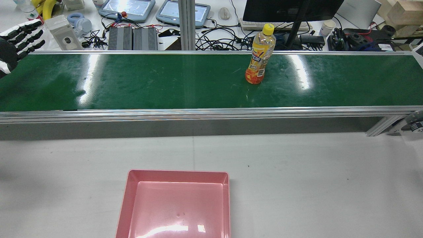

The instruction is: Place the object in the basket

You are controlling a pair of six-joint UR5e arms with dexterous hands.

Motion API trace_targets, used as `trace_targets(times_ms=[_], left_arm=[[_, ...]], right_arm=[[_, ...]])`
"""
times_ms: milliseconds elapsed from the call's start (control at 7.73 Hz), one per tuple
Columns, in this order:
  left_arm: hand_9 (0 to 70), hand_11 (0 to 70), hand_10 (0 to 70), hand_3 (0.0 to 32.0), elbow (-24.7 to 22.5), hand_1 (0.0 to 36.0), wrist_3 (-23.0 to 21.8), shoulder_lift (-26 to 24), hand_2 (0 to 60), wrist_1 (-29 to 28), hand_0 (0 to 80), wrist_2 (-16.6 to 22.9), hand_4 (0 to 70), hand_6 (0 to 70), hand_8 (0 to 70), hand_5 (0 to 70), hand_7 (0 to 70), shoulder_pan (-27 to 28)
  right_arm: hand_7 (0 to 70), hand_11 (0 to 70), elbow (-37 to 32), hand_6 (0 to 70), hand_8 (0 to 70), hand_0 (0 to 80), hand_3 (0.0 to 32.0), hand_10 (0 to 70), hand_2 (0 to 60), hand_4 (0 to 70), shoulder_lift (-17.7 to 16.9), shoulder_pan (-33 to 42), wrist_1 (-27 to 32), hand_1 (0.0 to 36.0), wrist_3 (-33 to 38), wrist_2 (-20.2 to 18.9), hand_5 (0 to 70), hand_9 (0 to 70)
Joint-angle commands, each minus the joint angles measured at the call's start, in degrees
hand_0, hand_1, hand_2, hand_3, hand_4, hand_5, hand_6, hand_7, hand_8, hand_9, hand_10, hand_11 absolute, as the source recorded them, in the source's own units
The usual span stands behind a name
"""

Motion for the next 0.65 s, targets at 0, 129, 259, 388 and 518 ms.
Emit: trace_targets(times_ms=[0,129,259,388,518], left_arm=[[2.1,5.4,3.0,2.0,0.0,0.0,-0.1,0.0,0.0,0.0,53.1,0.0,10.6,0.0,1.8,12.2,0.0,0.0],[2.4,5.6,3.2,2.4,0.0,0.0,-0.1,-0.1,0.0,0.0,52.9,0.0,10.6,0.0,2.1,11.9,0.0,0.0],[2.4,5.4,3.0,2.0,-0.1,0.0,-0.1,-0.1,0.0,0.0,53.4,0.0,10.9,0.0,2.0,12.3,0.0,0.0],[2.6,5.5,3.1,2.2,-0.1,0.0,-0.1,-0.1,0.0,0.0,53.5,0.0,10.9,0.0,2.2,12.5,0.0,0.0],[2.6,6.0,3.4,2.0,-0.1,0.0,-0.1,-0.1,0.0,0.0,53.3,0.0,10.7,0.0,2.2,12.6,0.0,0.0]], right_arm=[[0.0,0.0,0.0,0.0,0.0,0.0,0.0,0.0,0.0,0.0,0.0,0.0,0.0,0.0,0.0,0.0,0.0,0.0],[0.0,0.0,0.0,0.0,0.0,0.0,0.0,0.0,0.0,0.0,0.0,0.0,0.0,0.0,0.0,0.0,0.0,0.0],[0.0,0.0,0.0,0.0,0.0,0.0,0.0,0.0,0.0,0.0,0.0,0.0,0.0,0.0,0.0,0.0,0.0,0.0],[0.0,0.0,0.0,0.0,0.0,0.0,0.0,0.0,0.0,0.0,0.0,0.0,0.0,0.0,0.0,0.0,0.0,0.0],[0.0,0.0,0.0,0.0,0.0,0.0,0.0,0.0,0.0,0.0,0.0,0.0,0.0,0.0,0.0,0.0,0.0,0.0]])
